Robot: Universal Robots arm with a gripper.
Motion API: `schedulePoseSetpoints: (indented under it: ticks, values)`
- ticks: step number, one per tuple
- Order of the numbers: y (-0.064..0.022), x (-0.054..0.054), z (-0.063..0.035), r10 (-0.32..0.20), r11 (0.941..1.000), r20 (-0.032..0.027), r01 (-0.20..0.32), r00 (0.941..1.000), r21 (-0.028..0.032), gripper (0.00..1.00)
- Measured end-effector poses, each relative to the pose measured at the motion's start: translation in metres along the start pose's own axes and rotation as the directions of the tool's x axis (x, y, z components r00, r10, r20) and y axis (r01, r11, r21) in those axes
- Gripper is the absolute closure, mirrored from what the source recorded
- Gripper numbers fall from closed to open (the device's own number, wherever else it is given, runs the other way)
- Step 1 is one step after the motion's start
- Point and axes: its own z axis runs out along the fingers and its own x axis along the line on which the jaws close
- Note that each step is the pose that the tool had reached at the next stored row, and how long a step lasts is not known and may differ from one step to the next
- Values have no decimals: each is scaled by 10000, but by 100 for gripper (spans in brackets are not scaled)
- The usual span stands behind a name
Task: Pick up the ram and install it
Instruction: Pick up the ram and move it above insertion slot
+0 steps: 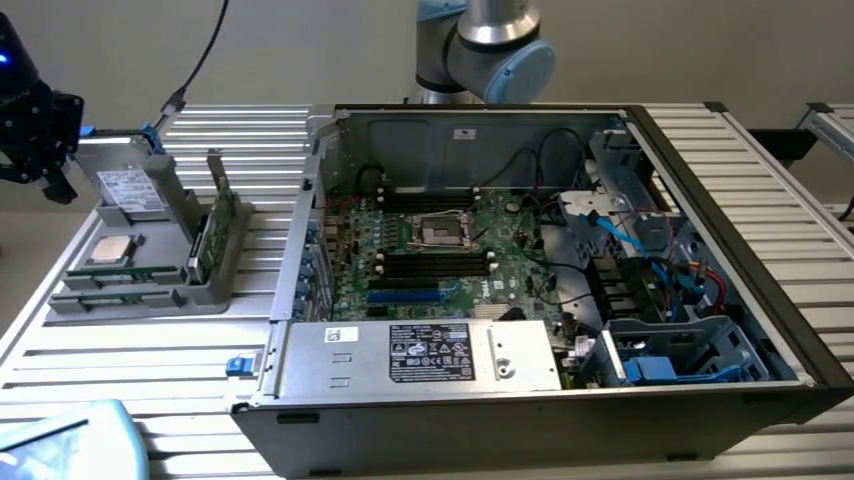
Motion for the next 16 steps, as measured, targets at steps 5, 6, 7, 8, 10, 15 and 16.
schedulePoseSetpoints:
  ticks: [5,6,7,8,10,15,16]
  values:
    - [0,0,1,-901,9959,-52,901,9959,32,90]
    - [0,0,1,-1090,9940,-63,1090,9940,38,90]
    - [0,0,1,-1264,9920,-74,1264,9920,43,90]
    - [0,0,1,-1441,9895,-85,1441,9895,48,90]
    - [0,0,1,-1800,9836,-107,1801,9836,58,90]
    - [0,0,2,-2684,9632,-164,2685,9632,80,90]
    - [0,0,3,-2857,9582,-176,2859,9582,84,90]
